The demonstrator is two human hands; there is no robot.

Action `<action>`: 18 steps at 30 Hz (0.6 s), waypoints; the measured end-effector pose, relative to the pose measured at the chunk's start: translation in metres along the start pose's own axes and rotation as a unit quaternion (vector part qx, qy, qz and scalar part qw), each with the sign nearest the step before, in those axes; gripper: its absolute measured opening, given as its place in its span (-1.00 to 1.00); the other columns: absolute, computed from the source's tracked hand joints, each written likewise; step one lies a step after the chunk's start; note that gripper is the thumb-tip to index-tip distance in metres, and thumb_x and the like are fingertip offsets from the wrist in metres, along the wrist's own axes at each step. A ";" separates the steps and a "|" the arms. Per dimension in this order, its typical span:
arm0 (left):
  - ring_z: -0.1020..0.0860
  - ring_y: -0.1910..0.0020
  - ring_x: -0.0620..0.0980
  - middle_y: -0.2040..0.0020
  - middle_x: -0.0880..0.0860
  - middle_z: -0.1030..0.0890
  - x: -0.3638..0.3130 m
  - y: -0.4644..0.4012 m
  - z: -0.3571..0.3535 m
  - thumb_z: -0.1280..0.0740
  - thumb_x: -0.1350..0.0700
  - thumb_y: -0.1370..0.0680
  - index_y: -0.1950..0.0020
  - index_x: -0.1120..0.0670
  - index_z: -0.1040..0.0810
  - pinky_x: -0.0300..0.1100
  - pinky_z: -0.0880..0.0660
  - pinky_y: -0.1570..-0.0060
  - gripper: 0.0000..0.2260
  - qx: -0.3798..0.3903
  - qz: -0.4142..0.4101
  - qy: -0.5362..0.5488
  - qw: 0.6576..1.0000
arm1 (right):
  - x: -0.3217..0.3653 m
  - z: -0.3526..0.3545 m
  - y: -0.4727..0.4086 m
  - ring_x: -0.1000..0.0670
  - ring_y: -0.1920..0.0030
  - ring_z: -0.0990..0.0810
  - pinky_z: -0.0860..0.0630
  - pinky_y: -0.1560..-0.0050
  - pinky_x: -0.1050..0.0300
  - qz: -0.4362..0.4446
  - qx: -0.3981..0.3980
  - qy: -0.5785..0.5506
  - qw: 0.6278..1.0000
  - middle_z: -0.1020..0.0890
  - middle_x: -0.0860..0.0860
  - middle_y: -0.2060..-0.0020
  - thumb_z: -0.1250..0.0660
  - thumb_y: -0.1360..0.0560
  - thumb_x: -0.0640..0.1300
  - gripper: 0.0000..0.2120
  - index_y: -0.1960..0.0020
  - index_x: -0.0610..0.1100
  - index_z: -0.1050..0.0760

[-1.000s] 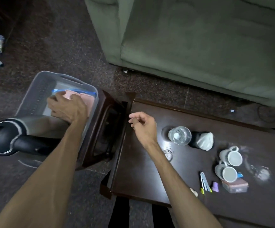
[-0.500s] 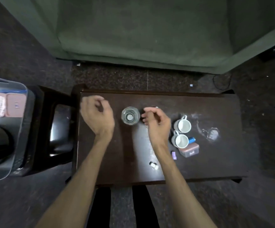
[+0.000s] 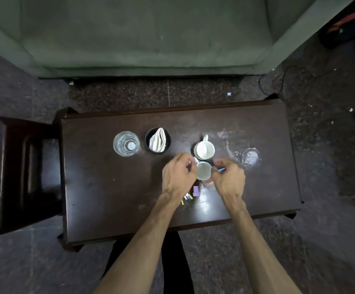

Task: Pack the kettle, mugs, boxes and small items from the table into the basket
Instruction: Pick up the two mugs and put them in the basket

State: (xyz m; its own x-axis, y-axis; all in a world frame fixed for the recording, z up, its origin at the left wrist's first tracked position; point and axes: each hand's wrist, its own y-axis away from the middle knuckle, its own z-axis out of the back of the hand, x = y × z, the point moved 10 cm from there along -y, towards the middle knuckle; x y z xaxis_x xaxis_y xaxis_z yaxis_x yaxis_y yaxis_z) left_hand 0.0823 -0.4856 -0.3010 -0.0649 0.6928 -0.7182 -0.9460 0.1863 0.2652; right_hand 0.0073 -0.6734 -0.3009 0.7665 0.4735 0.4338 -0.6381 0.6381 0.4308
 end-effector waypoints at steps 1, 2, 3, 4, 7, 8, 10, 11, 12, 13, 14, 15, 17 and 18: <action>-0.59 0.18 0.06 0.19 -0.07 -0.58 0.001 -0.001 -0.010 -0.41 0.13 -0.51 0.07 0.03 -0.61 -0.04 -0.54 0.14 -0.97 0.022 0.012 -0.010 1.000 | -0.004 -0.002 -0.003 -0.19 0.04 -0.74 -0.61 -0.02 0.00 0.004 0.009 0.019 1.000 -0.78 -0.01 0.05 -0.45 -0.44 -0.16 -0.78 -0.06 0.01 -0.71; -0.61 0.13 0.08 0.13 -0.04 -0.62 0.003 -0.002 -0.018 -0.41 0.14 -0.51 0.03 0.03 -0.61 -0.04 -0.55 0.09 -0.95 0.041 0.024 -0.018 0.999 | -0.009 -0.006 -0.007 -0.19 0.02 -0.73 -0.61 -0.03 -0.01 0.003 0.016 0.036 0.999 -0.77 -0.01 0.03 -0.46 -0.44 -0.13 -0.77 -0.08 0.01 -0.70; -0.63 0.07 0.09 0.07 -0.03 -0.63 0.005 -0.002 -0.026 -0.40 0.13 -0.52 -0.02 0.04 -0.62 -0.04 -0.55 0.04 -0.91 0.059 0.036 -0.027 0.997 | -0.013 -0.008 -0.009 -0.18 0.00 -0.73 -0.60 -0.03 0.01 -0.001 0.021 0.048 0.999 -0.77 -0.01 0.02 -0.46 -0.45 -0.11 -0.76 -0.11 0.02 -0.69; -0.63 0.02 0.10 0.00 -0.02 -0.63 0.008 -0.003 -0.033 -0.40 0.12 -0.53 -0.07 0.04 -0.62 -0.04 -0.55 -0.01 -0.87 0.076 0.045 -0.039 0.995 | -0.016 -0.011 -0.012 -0.17 0.00 -0.73 -0.59 -0.03 0.03 -0.001 0.021 0.052 0.998 -0.76 0.00 0.01 -0.46 -0.46 -0.09 -0.76 -0.12 0.02 -0.69; -0.64 -0.09 0.15 -0.16 0.01 -0.59 0.012 -0.005 -0.047 -0.36 0.14 -0.56 -0.26 0.01 -0.60 -0.02 -0.53 -0.11 -0.73 0.107 0.047 -0.082 0.990 | -0.016 -0.011 -0.020 -0.18 0.00 -0.72 -0.51 0.06 0.10 0.010 0.003 0.040 0.999 -0.76 -0.03 0.01 -0.45 -0.51 -0.08 -0.82 -0.11 -0.03 -0.68; -0.63 -0.10 0.17 -0.20 0.03 -0.57 0.013 -0.007 -0.051 -0.34 0.17 -0.57 -0.32 0.00 -0.58 -0.01 -0.53 -0.13 -0.68 0.114 0.043 -0.093 0.988 | -0.015 -0.011 -0.024 -0.18 0.00 -0.72 -0.47 0.08 0.11 0.013 -0.004 0.030 0.999 -0.76 -0.04 0.01 -0.44 -0.53 -0.09 -0.84 -0.10 -0.04 -0.67; -0.63 -0.11 0.16 -0.25 0.04 -0.53 0.013 -0.010 -0.059 -0.29 0.25 -0.57 -0.44 -0.05 -0.54 0.00 -0.54 -0.16 -0.54 0.133 0.022 -0.116 0.984 | -0.014 -0.012 -0.035 -0.20 0.00 -0.72 -0.43 0.10 0.11 0.016 -0.010 0.026 0.999 -0.76 -0.06 0.01 -0.40 -0.56 -0.12 -0.85 -0.11 -0.04 -0.66; -0.64 -0.11 0.14 -0.26 0.03 -0.51 0.013 -0.012 -0.063 -0.28 0.27 -0.56 -0.49 -0.07 -0.52 -0.01 -0.54 -0.17 -0.49 0.146 0.009 -0.127 0.981 | -0.012 -0.010 -0.041 -0.21 0.00 -0.71 -0.44 0.09 0.10 0.022 -0.013 0.034 0.999 -0.75 -0.08 0.00 -0.37 -0.57 -0.15 -0.83 -0.13 -0.02 -0.65; -0.63 -0.12 0.13 -0.26 0.03 -0.50 0.014 -0.014 -0.067 -0.28 0.28 -0.56 -0.51 -0.09 -0.50 -0.02 -0.54 -0.18 -0.45 0.159 -0.003 -0.138 0.978 | -0.007 -0.009 -0.047 -0.23 -0.02 -0.71 -0.46 0.08 0.08 0.036 -0.016 0.046 0.998 -0.74 -0.09 -0.03 -0.33 -0.57 -0.19 -0.78 -0.16 0.00 -0.65; -0.63 -0.12 0.13 -0.26 0.03 -0.50 0.015 -0.016 -0.071 -0.27 0.29 -0.56 -0.53 -0.11 -0.48 -0.03 -0.53 -0.19 -0.44 0.168 -0.013 -0.147 0.975 | -0.001 -0.009 -0.053 -0.24 -0.06 -0.69 -0.49 0.05 0.05 0.058 -0.013 0.059 0.996 -0.71 -0.10 -0.09 -0.30 -0.56 -0.23 -0.71 -0.20 0.01 -0.64; -0.63 -0.13 0.12 -0.26 0.03 -0.50 0.015 -0.018 -0.073 -0.27 0.29 -0.56 -0.54 -0.11 -0.47 -0.04 -0.52 -0.20 -0.43 0.174 -0.022 -0.157 0.972 | 0.008 -0.010 -0.058 -0.25 -0.13 -0.66 -0.52 -0.02 0.02 0.090 0.000 0.072 0.993 -0.68 -0.11 -0.18 -0.28 -0.56 -0.27 -0.63 -0.27 0.01 -0.63; -0.63 -0.13 0.12 -0.26 0.03 -0.51 0.014 -0.019 -0.074 -0.28 0.29 -0.56 -0.54 -0.11 -0.46 -0.04 -0.52 -0.19 -0.43 0.176 -0.030 -0.168 0.970 | 0.019 -0.013 -0.062 -0.24 -0.23 -0.63 -0.55 -0.11 -0.03 0.128 0.024 0.084 0.988 -0.63 -0.12 -0.28 -0.27 -0.55 -0.29 -0.56 -0.35 0.01 -0.61; -0.63 -0.12 0.14 -0.28 0.04 -0.52 0.012 -0.021 -0.076 -0.28 0.28 -0.56 -0.54 -0.09 -0.46 -0.03 -0.53 -0.15 -0.43 0.173 -0.044 -0.184 0.967 | 0.037 -0.028 -0.069 -0.21 -0.43 -0.50 -0.51 -0.30 -0.07 0.203 0.092 0.131 0.966 -0.52 -0.11 -0.45 -0.30 -0.55 -0.30 -0.46 -0.48 0.02 -0.53; -0.63 -0.12 0.16 -0.28 0.05 -0.52 0.011 -0.022 -0.076 -0.28 0.28 -0.55 -0.53 -0.07 -0.46 -0.02 -0.52 -0.12 -0.45 0.170 -0.047 -0.188 0.966 | 0.043 -0.037 -0.073 -0.20 -0.50 -0.42 -0.46 -0.38 -0.08 0.232 0.124 0.171 0.949 -0.47 -0.10 -0.51 -0.31 -0.55 -0.29 -0.43 -0.52 0.05 -0.48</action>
State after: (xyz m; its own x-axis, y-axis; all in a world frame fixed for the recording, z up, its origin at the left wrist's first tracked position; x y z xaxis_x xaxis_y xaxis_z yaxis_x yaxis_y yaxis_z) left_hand 0.0781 -0.5352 -0.3634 0.1966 0.8534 -0.4827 -0.7795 0.4347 0.4510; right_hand 0.0894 -0.6772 -0.3428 0.3500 0.8657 0.3580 -0.8782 0.1702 0.4470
